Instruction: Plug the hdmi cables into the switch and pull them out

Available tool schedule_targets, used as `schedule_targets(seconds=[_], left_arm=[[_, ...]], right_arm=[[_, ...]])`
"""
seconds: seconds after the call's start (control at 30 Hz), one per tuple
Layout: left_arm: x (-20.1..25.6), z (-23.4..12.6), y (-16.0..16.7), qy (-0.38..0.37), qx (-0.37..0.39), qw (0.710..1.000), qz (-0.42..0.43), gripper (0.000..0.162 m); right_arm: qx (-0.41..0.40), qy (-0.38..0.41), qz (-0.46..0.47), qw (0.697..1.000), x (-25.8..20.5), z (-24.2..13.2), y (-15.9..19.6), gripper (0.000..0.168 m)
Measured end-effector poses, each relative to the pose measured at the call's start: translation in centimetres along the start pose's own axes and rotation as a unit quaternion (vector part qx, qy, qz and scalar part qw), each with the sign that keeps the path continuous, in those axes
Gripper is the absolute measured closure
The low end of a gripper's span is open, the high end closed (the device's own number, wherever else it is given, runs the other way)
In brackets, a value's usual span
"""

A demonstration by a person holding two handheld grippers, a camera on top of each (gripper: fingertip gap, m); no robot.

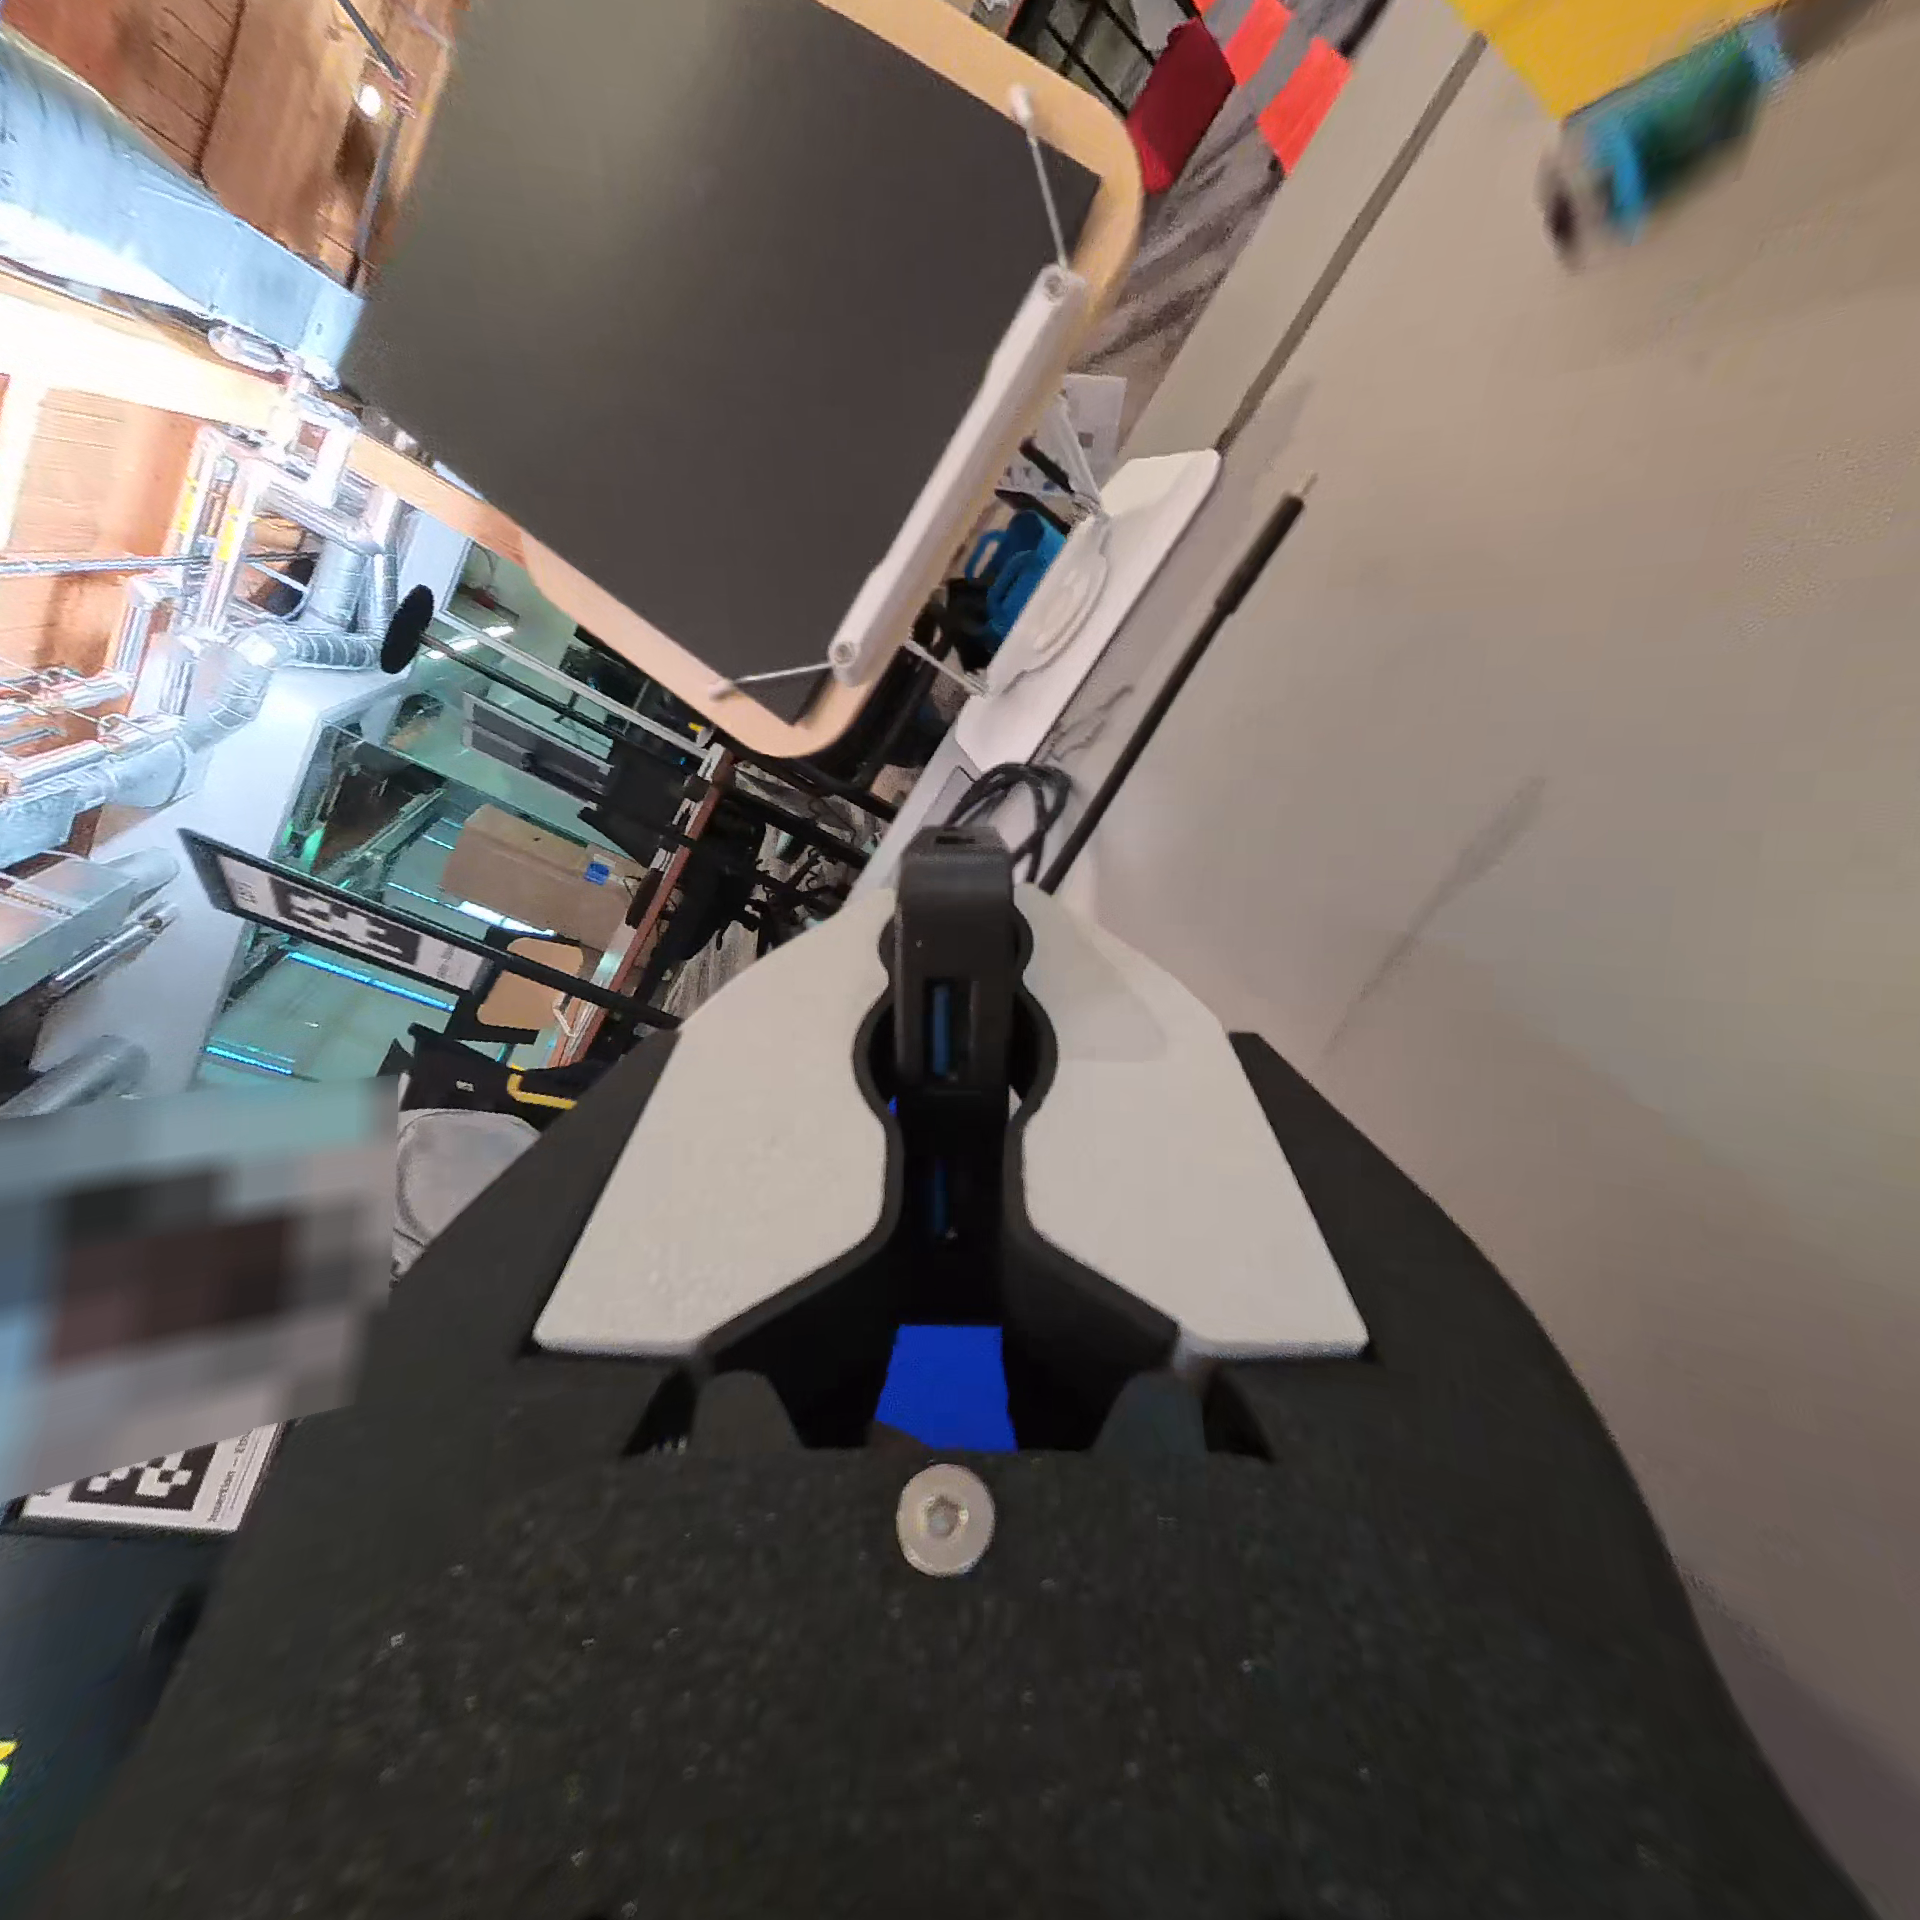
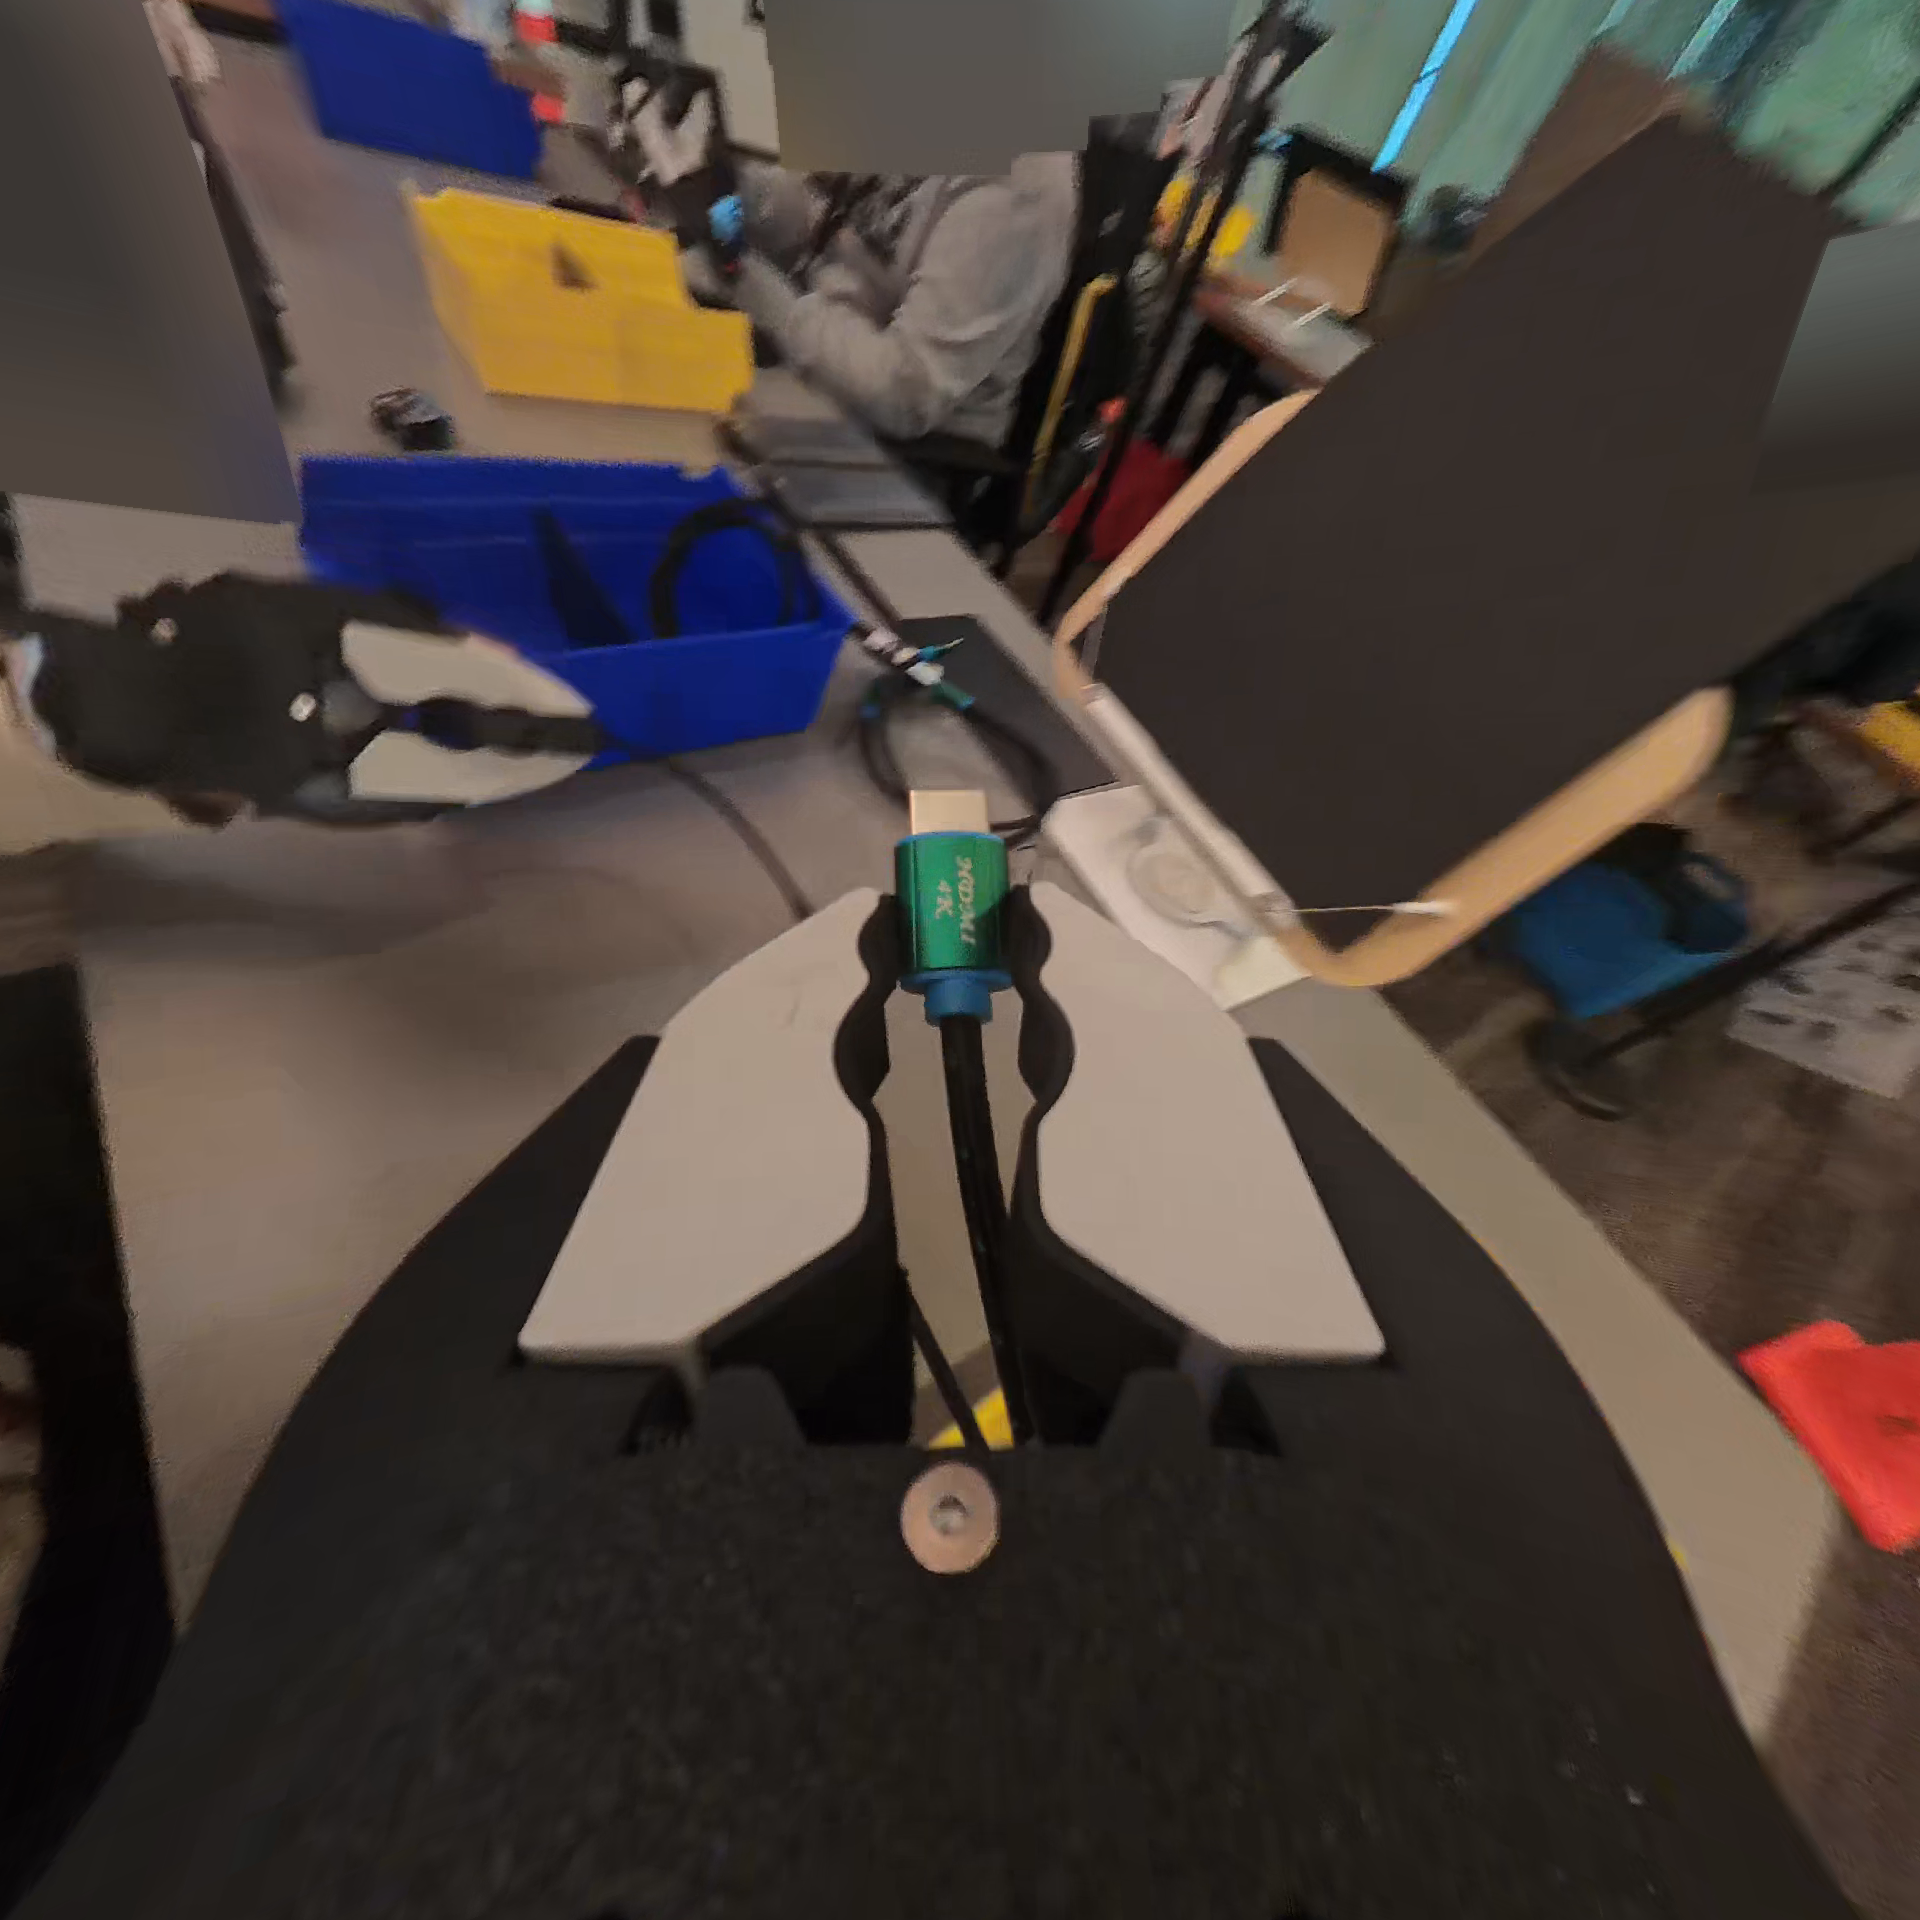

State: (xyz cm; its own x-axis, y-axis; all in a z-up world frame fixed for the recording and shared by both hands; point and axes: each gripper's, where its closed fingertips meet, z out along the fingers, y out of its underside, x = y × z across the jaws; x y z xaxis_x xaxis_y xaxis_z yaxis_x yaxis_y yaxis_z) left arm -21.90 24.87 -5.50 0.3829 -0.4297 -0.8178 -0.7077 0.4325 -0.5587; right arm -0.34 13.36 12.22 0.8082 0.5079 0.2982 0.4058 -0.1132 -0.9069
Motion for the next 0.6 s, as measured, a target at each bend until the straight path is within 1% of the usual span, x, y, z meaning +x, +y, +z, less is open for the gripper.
schedule_targets(seconds=[0.1, 0.17, 0.27, 0.3, 0.33, 0.37, 0.43, 0.47, 0.53, 0.6], left_arm=[[1.7, 0.0, -0.1, 0.013, 0.000, 1.000, 0.016, 0.148], [2.2, 0.1, -0.4, 0.016, 0.004, 1.000, 0.026, 0.148], [2.4, 0.1, -0.5, 0.018, 0.006, 0.999, 0.029, 0.148], [2.4, 0.1, -0.4, 0.020, 0.005, 0.999, 0.027, 0.148], [2.4, 0.2, -0.3, 0.021, 0.004, 0.999, 0.025, 0.148], [2.3, 0.2, -0.1, 0.022, 0.002, 1.000, 0.022, 0.148], [2.1, 0.2, 0.2, 0.021, -0.001, 1.000, 0.019, 0.148], [2.0, 0.3, 0.3, 0.022, -0.002, 1.000, 0.017, 0.148], [2.0, 0.3, 0.3, 0.024, -0.002, 1.000, 0.013, 0.148], [2.2, 0.4, 0.2, 0.027, -0.003, 1.000, 0.015, 0.148]], right_arm=[[0.012, 0.074, -0.007, 0.997, 4.3, -4.5, -1.7, 0.148], [0.011, 0.113, -0.001, 0.994, 6.8, -7.0, -1.3, 0.148], [-0.035, 0.157, 0.028, 0.987, 10.4, -9.2, 2.5, 0.148], [-0.040, 0.143, 0.051, 0.988, 10.8, -9.5, 4.0, 0.148], [-0.051, 0.118, 0.084, 0.988, 11.0, -9.4, 5.9, 0.148], [-0.070, 0.108, 0.113, 0.985, 11.3, -9.2, 8.2, 0.148], [-0.122, 0.120, 0.135, 0.976, 12.4, -8.5, 12.9, 0.148], [-0.134, 0.111, 0.143, 0.974, 12.4, -7.7, 14.5, 0.148], [-0.142, 0.081, 0.158, 0.974, 11.8, -5.2, 16.4, 0.148], [-0.181, 0.057, 0.151, 0.970, 11.1, -2.5, 18.4, 0.148]])
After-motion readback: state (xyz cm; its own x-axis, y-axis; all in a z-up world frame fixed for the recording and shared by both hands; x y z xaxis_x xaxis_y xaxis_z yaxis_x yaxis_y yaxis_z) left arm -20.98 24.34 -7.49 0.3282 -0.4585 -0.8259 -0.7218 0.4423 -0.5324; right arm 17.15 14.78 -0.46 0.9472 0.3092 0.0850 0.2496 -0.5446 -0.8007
